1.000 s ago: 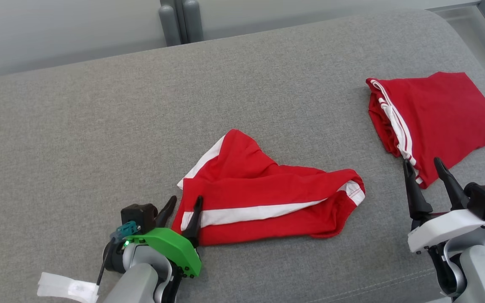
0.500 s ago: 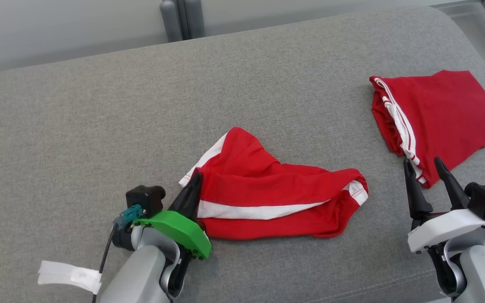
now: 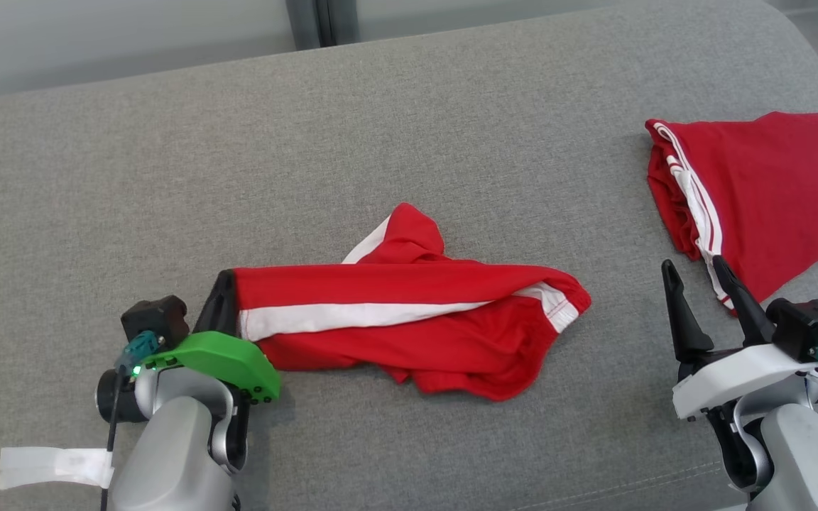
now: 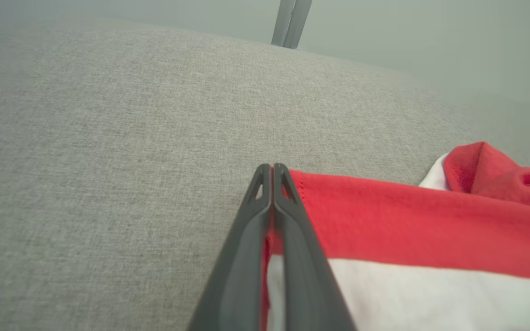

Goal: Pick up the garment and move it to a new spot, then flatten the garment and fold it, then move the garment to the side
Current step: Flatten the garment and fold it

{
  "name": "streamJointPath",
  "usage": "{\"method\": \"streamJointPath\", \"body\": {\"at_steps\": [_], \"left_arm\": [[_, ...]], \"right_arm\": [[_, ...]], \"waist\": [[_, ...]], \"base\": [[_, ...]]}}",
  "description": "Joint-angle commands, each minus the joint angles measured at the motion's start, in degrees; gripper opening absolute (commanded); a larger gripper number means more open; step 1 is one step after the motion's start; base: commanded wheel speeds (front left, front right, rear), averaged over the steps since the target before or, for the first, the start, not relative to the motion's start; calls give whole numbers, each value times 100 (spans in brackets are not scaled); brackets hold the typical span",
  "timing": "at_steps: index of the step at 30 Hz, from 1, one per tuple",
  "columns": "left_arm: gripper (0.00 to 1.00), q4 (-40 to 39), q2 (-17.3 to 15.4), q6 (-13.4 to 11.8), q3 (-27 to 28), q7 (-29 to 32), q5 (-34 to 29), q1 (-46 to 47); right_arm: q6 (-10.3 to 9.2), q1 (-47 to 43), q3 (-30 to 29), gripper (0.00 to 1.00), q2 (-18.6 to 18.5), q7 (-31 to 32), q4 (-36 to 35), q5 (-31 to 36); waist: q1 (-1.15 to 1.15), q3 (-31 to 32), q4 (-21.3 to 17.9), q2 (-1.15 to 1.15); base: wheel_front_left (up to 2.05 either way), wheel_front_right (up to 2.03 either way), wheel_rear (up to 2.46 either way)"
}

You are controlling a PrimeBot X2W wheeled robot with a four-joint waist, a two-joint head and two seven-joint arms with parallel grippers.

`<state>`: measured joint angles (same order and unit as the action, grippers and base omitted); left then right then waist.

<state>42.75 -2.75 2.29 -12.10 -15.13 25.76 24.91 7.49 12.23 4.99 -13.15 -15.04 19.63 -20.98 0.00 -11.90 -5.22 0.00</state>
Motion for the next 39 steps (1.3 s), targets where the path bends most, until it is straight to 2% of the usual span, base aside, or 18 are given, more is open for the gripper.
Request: {"method": "streamJointPath", "body": {"at_steps": [1, 6, 11, 12, 13, 14, 25, 32, 35, 39], "left_arm": [[0, 85, -35, -114, 134, 4, -100, 145], [0, 372, -120, -399, 585, 4, -443, 356], [0, 510, -115, -418, 831, 4, -700, 411], [35, 504, -107, -405, 863, 4, -744, 406], [91, 490, -97, -393, 899, 4, -781, 387], [100, 477, -90, -385, 927, 4, -818, 359], [100, -355, -26, -184, 1076, 4, -1206, -373], [100, -1107, -26, -240, 1024, 4, -1149, -1088], [100, -1461, -25, -261, 1034, 4, -1248, -1500], [100, -1809, -24, -277, 1115, 4, -1413, -1838]], "right_arm": [[-2, 61, 32, 100, -16, -16, -6, -27], [-2, 97, 96, 100, -22, -16, -23, -69], [-2, 133, 369, 100, -34, -16, -79, -215], [-2, 132, 458, 100, -40, -16, -94, -263], [-2, 125, 546, 100, -60, -16, -111, -291], [-2, 115, 631, 100, -69, -16, -132, -337], [-2, -217, 1094, 100, -90, -16, -130, -567], [-2, -520, 1227, 100, 33, -17, -51, -665], [-2, -684, 1213, 100, 92, -17, -38, -625], [-2, -779, 865, 100, 216, -16, -150, -336]], "waist": [[0, -65, -18, 0], [0, -138, -73, 0], [0, -134, -73, 0], [0, -119, -62, 0], [0, -97, -45, 0], [0, -75, -29, 0], [0, 417, 205, 0], [0, 796, 391, 0], [0, 1013, 503, 0], [0, 1141, 580, 0]], "base": [[0, 0, 0], [0, 0, 0], [0, 0, 0], [0, 0, 0], [0, 0, 0], [0, 0, 0], [0, 0, 0], [0, 0, 0], [0, 0, 0], [0, 0, 0]]}}
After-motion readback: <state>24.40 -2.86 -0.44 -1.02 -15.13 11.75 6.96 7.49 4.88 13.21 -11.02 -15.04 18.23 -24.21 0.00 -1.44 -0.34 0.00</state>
